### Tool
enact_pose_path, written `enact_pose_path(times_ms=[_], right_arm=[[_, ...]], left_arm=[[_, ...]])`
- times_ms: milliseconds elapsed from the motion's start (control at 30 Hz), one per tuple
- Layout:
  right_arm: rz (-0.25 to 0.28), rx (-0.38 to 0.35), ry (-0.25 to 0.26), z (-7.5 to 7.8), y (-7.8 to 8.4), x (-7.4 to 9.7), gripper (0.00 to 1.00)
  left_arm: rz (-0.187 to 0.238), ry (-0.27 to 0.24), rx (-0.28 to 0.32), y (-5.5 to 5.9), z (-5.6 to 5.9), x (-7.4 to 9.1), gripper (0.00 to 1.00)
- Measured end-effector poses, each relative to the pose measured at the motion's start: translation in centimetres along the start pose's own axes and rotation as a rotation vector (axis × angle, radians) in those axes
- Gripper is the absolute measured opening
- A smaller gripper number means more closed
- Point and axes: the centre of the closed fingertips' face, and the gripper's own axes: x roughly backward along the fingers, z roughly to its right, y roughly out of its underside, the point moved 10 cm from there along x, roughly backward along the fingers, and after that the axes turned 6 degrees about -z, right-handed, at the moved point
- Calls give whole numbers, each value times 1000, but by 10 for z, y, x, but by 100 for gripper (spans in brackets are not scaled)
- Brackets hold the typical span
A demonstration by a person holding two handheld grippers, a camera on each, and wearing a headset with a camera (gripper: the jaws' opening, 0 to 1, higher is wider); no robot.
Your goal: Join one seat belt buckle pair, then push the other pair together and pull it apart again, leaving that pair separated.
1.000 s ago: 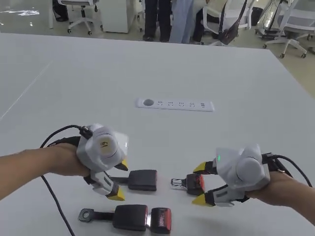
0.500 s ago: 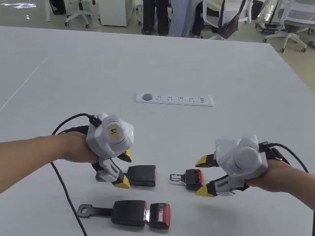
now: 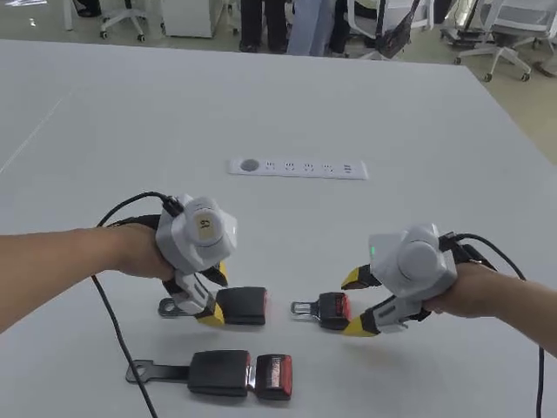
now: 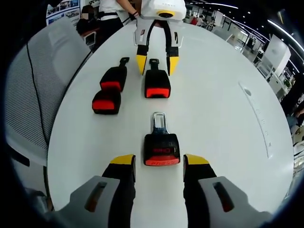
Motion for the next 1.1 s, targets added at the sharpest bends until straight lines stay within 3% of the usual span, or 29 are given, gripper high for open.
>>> enact_pose_path(times_ms=[467,1100], right_arm=[[-37,-33,-37,3,3,-12,34],[-22,-45,-42,7,7,-16,31]], left_arm=[[-26,36,-23,-2,-3,-12,33],[-18,47,-82,0,-4,-13,32]])
